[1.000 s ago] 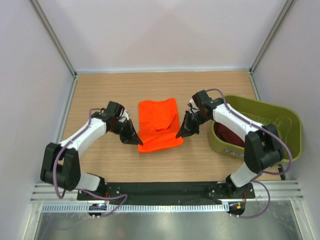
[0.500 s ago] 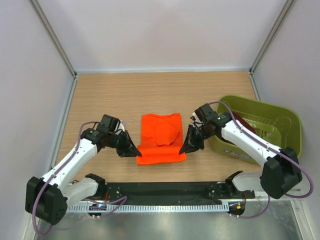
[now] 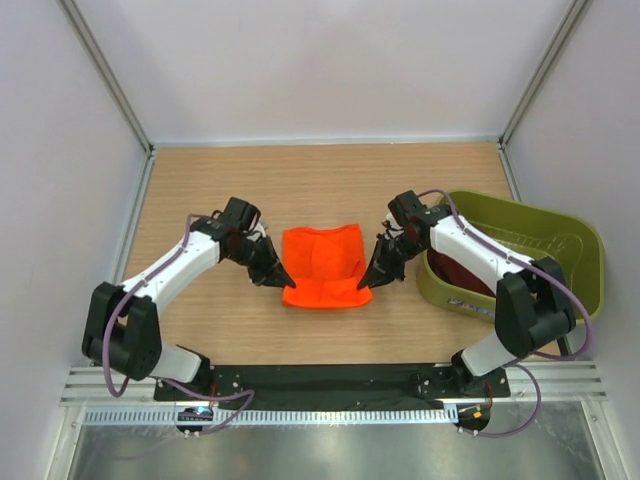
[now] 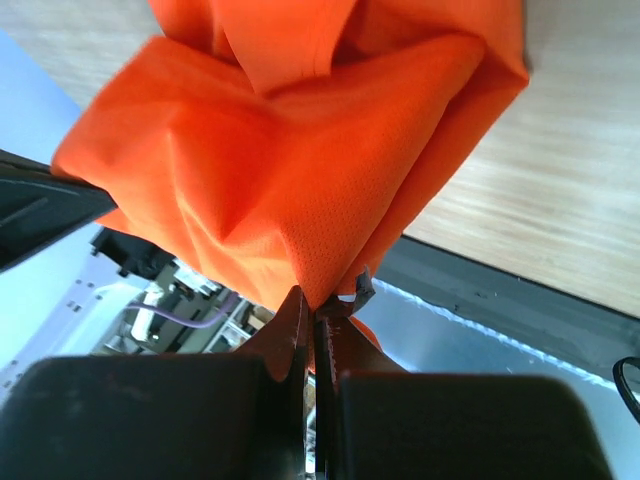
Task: Fold and stack the t-shirts
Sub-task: Fold the tshirt
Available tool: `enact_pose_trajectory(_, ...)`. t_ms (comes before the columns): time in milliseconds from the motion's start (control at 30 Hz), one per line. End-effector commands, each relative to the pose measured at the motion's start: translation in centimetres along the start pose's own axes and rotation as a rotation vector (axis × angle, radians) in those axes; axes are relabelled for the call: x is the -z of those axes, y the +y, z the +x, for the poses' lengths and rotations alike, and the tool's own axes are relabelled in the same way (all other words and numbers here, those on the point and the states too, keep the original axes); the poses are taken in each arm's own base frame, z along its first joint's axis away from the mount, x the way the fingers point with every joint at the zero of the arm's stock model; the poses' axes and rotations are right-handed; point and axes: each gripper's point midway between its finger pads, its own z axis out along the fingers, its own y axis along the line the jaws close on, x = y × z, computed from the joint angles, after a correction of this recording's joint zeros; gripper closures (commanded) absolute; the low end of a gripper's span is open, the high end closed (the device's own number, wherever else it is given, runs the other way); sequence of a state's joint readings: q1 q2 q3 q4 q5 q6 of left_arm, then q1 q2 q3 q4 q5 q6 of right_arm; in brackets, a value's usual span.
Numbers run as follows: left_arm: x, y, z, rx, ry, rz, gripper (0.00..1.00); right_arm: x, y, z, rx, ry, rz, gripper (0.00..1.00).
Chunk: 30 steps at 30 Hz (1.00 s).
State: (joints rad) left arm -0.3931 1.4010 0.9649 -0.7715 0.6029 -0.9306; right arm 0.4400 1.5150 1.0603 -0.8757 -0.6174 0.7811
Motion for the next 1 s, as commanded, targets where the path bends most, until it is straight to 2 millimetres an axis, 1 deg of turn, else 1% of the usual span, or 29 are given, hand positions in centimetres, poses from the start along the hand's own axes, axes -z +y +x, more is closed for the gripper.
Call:
enact_pose_trajectory(0,0.0,-2.5,-1.6,-0.048,0.011,0.055,0.99,1.2,1.2,-1.9,-0.006,0.004,-0.053,0.99)
enact_pose_trajectory(33,-0.2,-2.6,-2.2,-0.044,0.013,0.052,0.98,1.2,1.1,-2.3,-0.012,0.011,-0.051,0.99)
enact_pose_trajectory(67,-0.3,-2.7,-2.6,-0.041,0.016,0.056,0.96,1.6,1.5,-3.1,0.004,-0.004,-0.06,0.98)
enact_pose_trajectory(100,-0.8,-2.9,-3.7,-0.035,0.027,0.057,0.94,1.2,1.2,-4.0,-0.016,0.006,-0.05,0.96)
enact_pose_trajectory(167,-1.2,-3.0,-4.8,-0.034,0.033,0.049,0.94,1.3,1.9,-5.7,-0.005,-0.002,-0.061,0.93)
enact_pose_trajectory(200,-1.4,-2.8,-5.8,-0.022,0.031,0.044,0.94,0.9,1.9,-6.5,-0.003,0.005,-0.059,0.92)
enact_pose_trajectory(233,-1.9,-3.0,-6.9,-0.011,0.042,0.046,0.93,-0.1,1.7,-7.9,-0.014,0.018,-0.055,0.9)
enact_pose_trajectory(267,-2.1,-3.1,-7.8,-0.009,0.039,0.046,0.9,-0.1,2.9,-9.6,0.014,-0.007,-0.07,0.87)
enact_pose_trajectory(300,-2.1,-2.9,-9.2,0.001,0.02,0.045,0.88,-0.3,3.3,-10.7,0.037,-0.012,-0.073,0.82)
enact_pose_trajectory(333,-2.5,-3.0,-10.9,-0.001,0.003,0.039,0.85,-2.0,3.1,-12.5,0.028,0.003,-0.069,0.79)
enact_pose_trajectory(367,-2.5,-2.9,-12.0,-0.008,-0.011,0.035,0.76,-1.7,5.0,-14.5,0.075,-0.035,-0.109,0.75)
enact_pose_trajectory(400,-2.0,-2.7,-13.5,0.004,-0.03,0.051,0.71,-2.0,5.7,-15.8,0.097,-0.051,-0.124,0.67)
enact_pose_trajectory(433,-2.0,-2.6,-14.5,0.005,-0.037,0.046,0.57,-3.7,5.0,-17.1,0.099,-0.031,-0.109,0.65)
enact_pose_trajectory(467,-1.2,-2.8,-16.2,-0.031,-0.097,0.026,0.52,-2.8,6.9,-18.8,0.146,-0.073,-0.131,0.61)
enact_pose_trajectory(500,-0.3,-2.6,-17.3,-0.022,-0.114,0.033,0.5,-2.7,6.6,-20.0,0.157,-0.1,-0.097,0.54)
enact_pose_trajectory(533,0.2,-2.7,-17.7,-0.019,-0.116,0.048,0.45,-1.7,7.5,-21.1,0.191,-0.123,-0.1,0.48)
enact_pose_trajectory(567,1.3,-2.9,-18.2,-0.03,-0.143,0.055,0.43,-1.2,8.0,-21.5,0.206,-0.134,-0.1,0.44)
enact_pose_trajectory(600,2.1,-2.6,-18.8,-0.035,-0.173,0.052,0.39,-0.5,7.7,-22.4,0.212,-0.18,-0.055,0.41)
enact_pose_trajectory(633,2.7,-2.7,-18.8,-0.047,-0.185,0.057,0.35,0.1,7.3,-22.3,0.209,-0.188,-0.015,0.4)
enact_pose_trajectory(667,3.2,-2.7,-18.3,-0.058,-0.182,0.047,0.25,1.0,7.3,-22.7,0.232,-0.224,0.016,0.38)
enact_pose_trajectory(700,3.9,-2.7,-18.0,-0.095,-0.198,0.036,0.23,1.9,7.4,-22.5,0.237,-0.254,0.039,0.34)
enact_pose_trajectory(733,4.2,-2.6,-17.5,-0.11,-0.201,0.032,0.21,2.5,6.8,-22.7,0.234,-0.286,0.078,0.33)
enact_pose_trajectory(767,4.5,-2.7,-17.2,-0.128,-0.216,0.032,0.22,2.3,6.0,-22.1,0.231,-0.28,0.103,0.32)
enact_pose_trajectory(800,5.2,-2.5,-16.5,-0.153,-0.247,0.022,0.23,3.4,6.5,-21.4,0.257,-0.305,0.104,0.3)
enact_pose_trajectory(833,5.4,-2.6,-16.1,-0.177,-0.26,0.028,0.25,3.4,5.2,-21.0,0.258,-0.315,0.166,0.3)
enact_pose_trajectory(867,5.4,-2.9,-15.5,-0.206,-0.264,0.031,0.27,3.6,4.8,-20.5,0.315,-0.318,0.197,0.29)
enact_pose_trajectory(900,5.9,-3.6,-14.8,-0.26,-0.287,0.048,0.27,4.2,5.4,-19.2,0.373,-0.331,0.214,0.29)
enact_pose_trajectory(933,5.4,-3.5,-14.0,-0.305,-0.271,0.05,0.28,4.0,5.1,-18.5,0.403,-0.323,0.237,0.29)
enact_pose_trajectory(967,5.1,-3.7,-13.5,-0.343,-0.268,0.05,0.27,3.3,4.1,-17.7,0.417,-0.293,0.263,0.29)
